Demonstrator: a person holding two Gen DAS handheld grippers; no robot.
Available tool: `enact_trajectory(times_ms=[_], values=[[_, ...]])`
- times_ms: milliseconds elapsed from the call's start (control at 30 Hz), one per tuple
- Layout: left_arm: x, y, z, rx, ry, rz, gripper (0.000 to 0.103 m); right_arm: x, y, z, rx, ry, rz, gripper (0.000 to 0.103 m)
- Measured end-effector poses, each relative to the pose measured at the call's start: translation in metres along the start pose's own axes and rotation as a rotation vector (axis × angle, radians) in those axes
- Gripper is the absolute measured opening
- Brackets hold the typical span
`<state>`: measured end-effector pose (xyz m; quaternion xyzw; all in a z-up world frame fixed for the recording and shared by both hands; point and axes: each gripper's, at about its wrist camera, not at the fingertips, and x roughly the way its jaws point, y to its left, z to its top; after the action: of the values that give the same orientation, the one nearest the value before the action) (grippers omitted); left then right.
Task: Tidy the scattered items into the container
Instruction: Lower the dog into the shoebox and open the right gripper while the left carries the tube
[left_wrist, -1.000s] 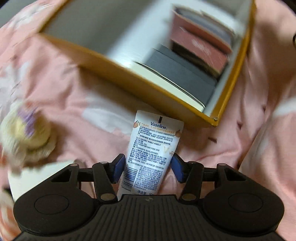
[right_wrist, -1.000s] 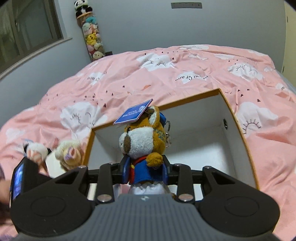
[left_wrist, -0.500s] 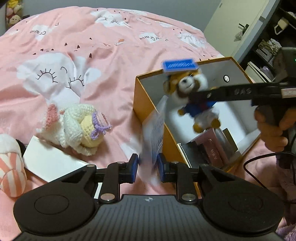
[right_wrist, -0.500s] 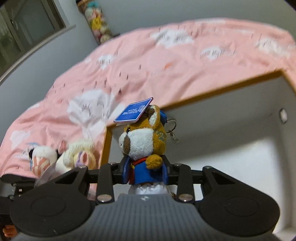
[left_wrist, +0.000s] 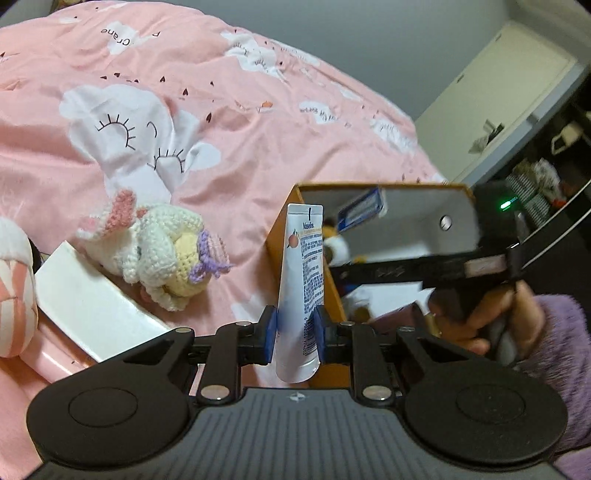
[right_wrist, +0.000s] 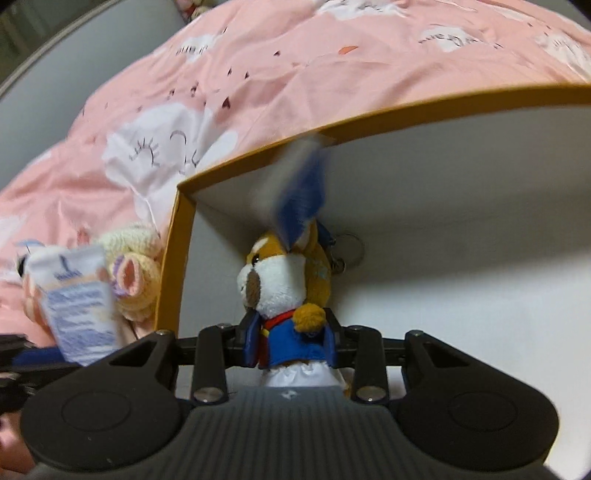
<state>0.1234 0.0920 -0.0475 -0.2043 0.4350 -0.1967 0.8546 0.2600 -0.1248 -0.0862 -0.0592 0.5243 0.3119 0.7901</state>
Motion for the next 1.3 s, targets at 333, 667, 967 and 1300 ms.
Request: enact_trajectory(times_ms=[333,667,967,1300], values=[[-0.003,0.01,0.021,-0.088,-0.047,-0.083,0.024,-0.031,-0.029,0.001,0.055,0.07,0.048,0.041],[0.0,0.004,0.021,-0.111,-0.061,-0.138,0.024,0.006,-0.013,-0.004,0.055,0.104,0.008,0.021],[0.011,-0.033,0.033,-0.047,-0.05,-0.197,0.024,-0.074,-0.029,-0.013,0.053,-0.11,-0.057,0.022],[0.054,-0.124,0.038,0.122,-0.024,-0.281,0.024,-0.168,-0.066,-0.054,0.064,-0.278,-0.227,0.023]])
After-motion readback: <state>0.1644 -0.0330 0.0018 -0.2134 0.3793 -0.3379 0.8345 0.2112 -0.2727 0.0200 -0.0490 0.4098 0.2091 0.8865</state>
